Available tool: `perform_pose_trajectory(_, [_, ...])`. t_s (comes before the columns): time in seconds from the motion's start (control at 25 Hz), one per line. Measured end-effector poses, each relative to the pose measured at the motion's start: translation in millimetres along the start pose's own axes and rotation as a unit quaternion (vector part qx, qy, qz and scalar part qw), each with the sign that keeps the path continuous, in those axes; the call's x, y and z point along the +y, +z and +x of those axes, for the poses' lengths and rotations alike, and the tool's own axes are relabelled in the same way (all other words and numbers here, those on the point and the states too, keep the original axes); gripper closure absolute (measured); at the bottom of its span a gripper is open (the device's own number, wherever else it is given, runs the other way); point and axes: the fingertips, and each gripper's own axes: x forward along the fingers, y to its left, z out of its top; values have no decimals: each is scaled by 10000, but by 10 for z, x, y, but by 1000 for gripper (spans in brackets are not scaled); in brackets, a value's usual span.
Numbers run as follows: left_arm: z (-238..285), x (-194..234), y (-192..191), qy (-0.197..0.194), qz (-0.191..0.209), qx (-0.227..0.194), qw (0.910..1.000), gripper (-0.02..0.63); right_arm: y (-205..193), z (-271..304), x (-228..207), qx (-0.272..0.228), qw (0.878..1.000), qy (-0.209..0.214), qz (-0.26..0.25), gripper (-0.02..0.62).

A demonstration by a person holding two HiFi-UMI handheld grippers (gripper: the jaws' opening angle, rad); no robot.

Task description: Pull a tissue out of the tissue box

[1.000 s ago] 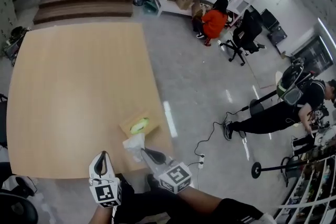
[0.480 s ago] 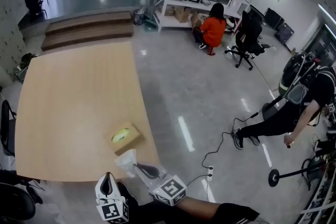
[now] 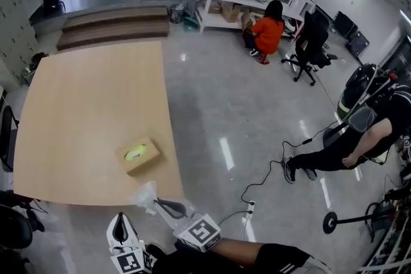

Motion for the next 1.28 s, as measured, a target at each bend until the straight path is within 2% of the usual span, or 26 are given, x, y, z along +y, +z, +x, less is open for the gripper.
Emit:
perform_pose_trajectory(0.12, [-238,-12,-89,39,130,-285,9995,588,-71,-55,216,-25,9998,207,-65,598])
perform_pose_trajectory(0.24, [-613,106,-236,295,26,-411,9987,588,-122,-99,532,21,9990,419,-138,598])
perform_pose_trajectory(0.52, [-1311,837,-280,697,-91,-595,9957,588,47,-14,1387,-58,9985,440,-306,598])
perform_pose_trajectory(0.64, [-1538,987,-355,556,3,-707,9959,588,38,-107,1687,-75,9991,267,-309,598])
perform_pose_trajectory(0.84, [-1780,934,-424,134,129,-746,9970,588,-43,-354,2007,-54,9992,-16,-407,598])
perform_pose_trajectory(1.08, [-1900,765,-422,-171,235,-848,9960,588,-195,-609,2063,56,9983,-282,-509,598])
perform_pose_trajectory(1.28, [-1856,598,-568,-311,289,-823,9957,588,-267,-820,1934,71,9972,-525,-535,598])
